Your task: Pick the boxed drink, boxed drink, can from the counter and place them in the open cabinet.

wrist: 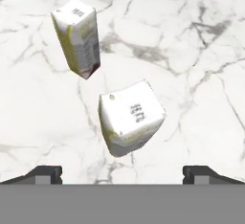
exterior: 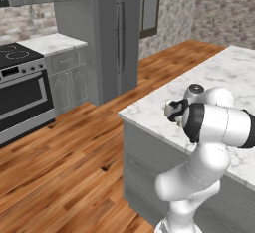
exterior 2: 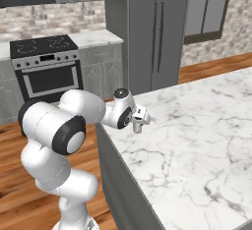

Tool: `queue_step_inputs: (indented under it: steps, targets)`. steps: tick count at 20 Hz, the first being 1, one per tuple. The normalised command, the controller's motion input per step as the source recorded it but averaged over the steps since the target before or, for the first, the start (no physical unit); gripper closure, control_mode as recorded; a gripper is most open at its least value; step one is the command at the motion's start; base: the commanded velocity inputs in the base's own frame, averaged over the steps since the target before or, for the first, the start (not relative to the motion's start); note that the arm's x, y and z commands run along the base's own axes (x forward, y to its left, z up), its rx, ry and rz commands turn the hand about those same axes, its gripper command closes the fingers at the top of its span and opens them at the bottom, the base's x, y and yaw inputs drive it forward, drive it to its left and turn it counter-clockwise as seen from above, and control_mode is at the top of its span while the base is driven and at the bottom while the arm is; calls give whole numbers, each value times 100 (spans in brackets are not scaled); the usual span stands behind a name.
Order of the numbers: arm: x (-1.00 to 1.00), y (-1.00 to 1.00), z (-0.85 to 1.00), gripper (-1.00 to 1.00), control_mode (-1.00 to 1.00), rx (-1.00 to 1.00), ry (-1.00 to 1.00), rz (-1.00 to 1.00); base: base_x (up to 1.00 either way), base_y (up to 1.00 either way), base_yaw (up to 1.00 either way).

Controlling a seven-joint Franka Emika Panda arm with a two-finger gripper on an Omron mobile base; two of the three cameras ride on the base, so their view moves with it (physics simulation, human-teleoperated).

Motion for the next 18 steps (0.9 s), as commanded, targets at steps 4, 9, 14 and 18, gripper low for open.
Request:
queue_step_inputs:
  steps: [4, 9, 14, 18]
  targets:
    - [14, -5, -3, -100, -100, 0, 0, 0, 0, 0, 0]
    - [14, -4, -5, -100, -100, 0, 0, 0, 0, 0, 0]
    - [17, -4, -11, -100, -100, 1, 0, 0, 0, 0, 0]
    - [14, -5, -9, -100, -100, 1, 0, 0, 0, 0, 0]
